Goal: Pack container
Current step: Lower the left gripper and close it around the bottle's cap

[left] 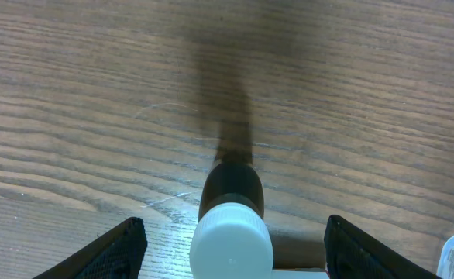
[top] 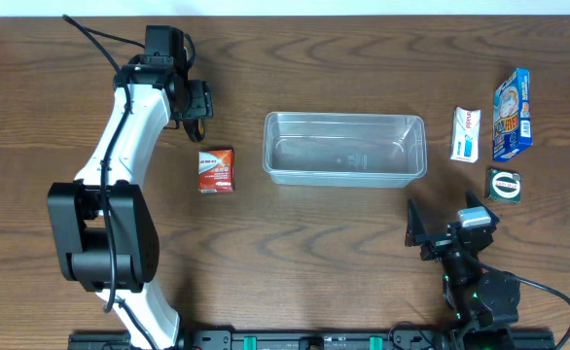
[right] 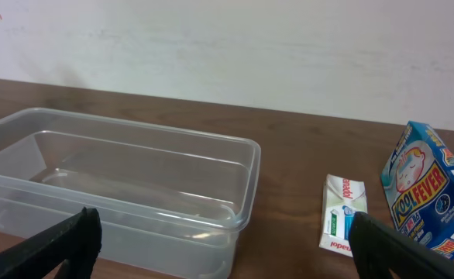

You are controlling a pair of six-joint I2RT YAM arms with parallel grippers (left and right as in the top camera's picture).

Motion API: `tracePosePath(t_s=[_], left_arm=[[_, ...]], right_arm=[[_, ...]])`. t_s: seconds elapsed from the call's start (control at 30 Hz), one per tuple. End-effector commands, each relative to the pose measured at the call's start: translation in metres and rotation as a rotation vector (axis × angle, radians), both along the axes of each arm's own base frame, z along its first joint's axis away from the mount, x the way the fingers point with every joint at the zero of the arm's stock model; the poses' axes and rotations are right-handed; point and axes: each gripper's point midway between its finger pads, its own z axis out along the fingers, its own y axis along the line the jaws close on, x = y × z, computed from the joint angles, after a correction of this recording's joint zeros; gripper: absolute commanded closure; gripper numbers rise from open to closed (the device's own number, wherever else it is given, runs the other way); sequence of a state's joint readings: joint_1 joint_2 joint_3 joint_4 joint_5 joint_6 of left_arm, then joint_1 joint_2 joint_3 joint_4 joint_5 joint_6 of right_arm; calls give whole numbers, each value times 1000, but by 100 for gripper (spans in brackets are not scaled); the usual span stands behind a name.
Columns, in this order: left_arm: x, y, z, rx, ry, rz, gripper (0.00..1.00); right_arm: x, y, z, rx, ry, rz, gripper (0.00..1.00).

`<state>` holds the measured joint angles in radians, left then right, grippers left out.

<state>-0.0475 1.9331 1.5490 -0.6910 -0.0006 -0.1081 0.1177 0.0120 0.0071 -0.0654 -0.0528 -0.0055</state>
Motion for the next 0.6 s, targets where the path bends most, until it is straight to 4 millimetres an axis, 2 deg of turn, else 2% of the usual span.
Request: tracePosePath(t_s=[0.0,0.13,0.27,0.47,0.57], left_arm=[[0,3,-18,12,38,9,26],[0,3,-29,13,62,9,26],[2,3,-30,13,55,10,27],[8,4,-25,17,24,12,39],[9,12,-17,56,5,29,44]], right_arm=[[0,-4,0,-10,-3,-14,1],[0,-4,0,-10,-3,-14,1],[0,-4,0,-10,-3,-14,1],[0,-4,0,-10,-3,-14,1],[0,-4,0,-10,-3,-14,1]])
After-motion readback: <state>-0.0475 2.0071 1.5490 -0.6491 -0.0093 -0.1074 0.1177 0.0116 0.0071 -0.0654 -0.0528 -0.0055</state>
